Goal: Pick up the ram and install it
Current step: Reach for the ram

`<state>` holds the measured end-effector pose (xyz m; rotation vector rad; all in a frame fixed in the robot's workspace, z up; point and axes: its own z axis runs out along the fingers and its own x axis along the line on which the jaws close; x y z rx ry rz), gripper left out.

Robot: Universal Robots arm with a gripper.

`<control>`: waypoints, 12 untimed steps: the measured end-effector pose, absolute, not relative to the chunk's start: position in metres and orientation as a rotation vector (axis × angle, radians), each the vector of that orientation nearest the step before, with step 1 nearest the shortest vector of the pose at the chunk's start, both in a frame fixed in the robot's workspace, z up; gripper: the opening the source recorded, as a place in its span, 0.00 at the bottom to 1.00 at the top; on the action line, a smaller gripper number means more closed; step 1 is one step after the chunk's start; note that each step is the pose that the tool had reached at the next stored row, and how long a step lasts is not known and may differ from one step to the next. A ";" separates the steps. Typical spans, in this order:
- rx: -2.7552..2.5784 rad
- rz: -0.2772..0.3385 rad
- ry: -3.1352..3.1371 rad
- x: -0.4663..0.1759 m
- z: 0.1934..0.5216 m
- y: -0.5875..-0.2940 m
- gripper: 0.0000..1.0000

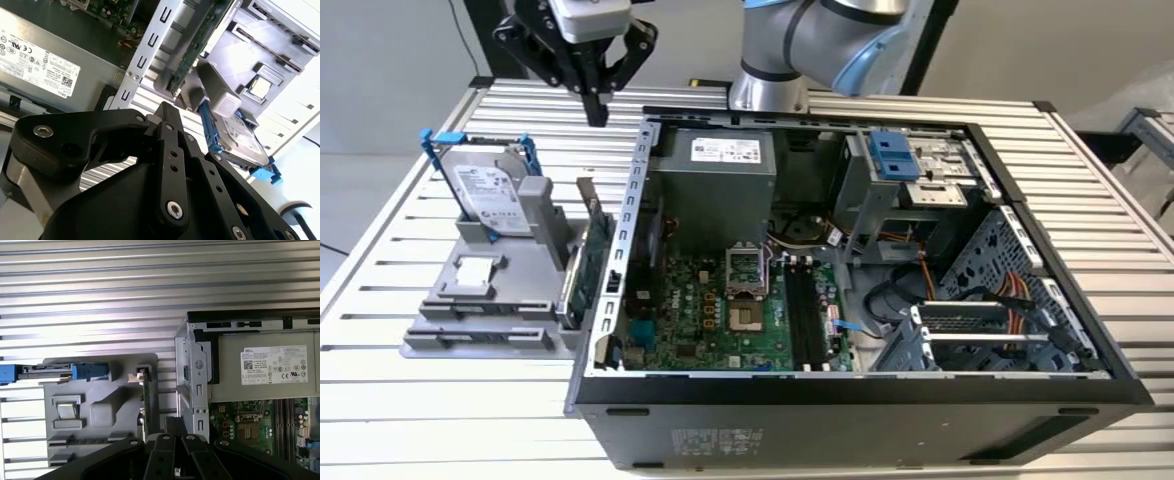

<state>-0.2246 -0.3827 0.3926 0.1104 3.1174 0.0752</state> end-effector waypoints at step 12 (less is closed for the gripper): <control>0.110 0.075 3.117 -0.247 0.393 -0.383 0.00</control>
